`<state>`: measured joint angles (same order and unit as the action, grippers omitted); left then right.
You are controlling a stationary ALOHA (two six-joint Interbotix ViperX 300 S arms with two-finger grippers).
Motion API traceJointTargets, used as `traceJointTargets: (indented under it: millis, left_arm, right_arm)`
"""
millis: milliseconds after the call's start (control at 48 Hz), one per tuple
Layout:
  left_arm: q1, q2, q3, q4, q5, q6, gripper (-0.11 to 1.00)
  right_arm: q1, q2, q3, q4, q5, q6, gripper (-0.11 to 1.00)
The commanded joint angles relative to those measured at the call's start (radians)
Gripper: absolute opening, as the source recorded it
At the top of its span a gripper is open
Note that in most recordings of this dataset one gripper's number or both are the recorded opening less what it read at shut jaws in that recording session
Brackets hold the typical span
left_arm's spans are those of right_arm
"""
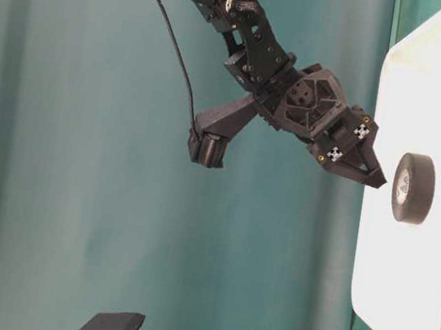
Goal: Put the tape alternately from left to right into the white case.
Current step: 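Raise the right gripper and withdraw it from the tray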
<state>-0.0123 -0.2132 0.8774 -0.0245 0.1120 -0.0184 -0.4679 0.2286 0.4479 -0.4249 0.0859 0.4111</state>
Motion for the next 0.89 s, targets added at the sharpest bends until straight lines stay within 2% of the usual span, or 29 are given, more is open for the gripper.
traceJointTargets:
  millis: [0, 395, 874]
  left_arm:
    - [-0.002, -0.009, -0.015, -0.003, -0.005, 0.002, 0.93]
    - [0.0, -0.009, -0.015, -0.003, -0.006, 0.002, 0.93]
    - [0.0, -0.009, -0.015, -0.003, -0.005, 0.002, 0.93]
  right_arm:
    - [0.0, -0.02, -0.014, -0.003, -0.003, 0.0, 0.87]
    - [0.06, -0.08, 0.035, -0.003, -0.009, 0.0, 0.87]
    - [0.219, -0.193, 0.144, -0.003, -0.009, 0.0, 0.87]
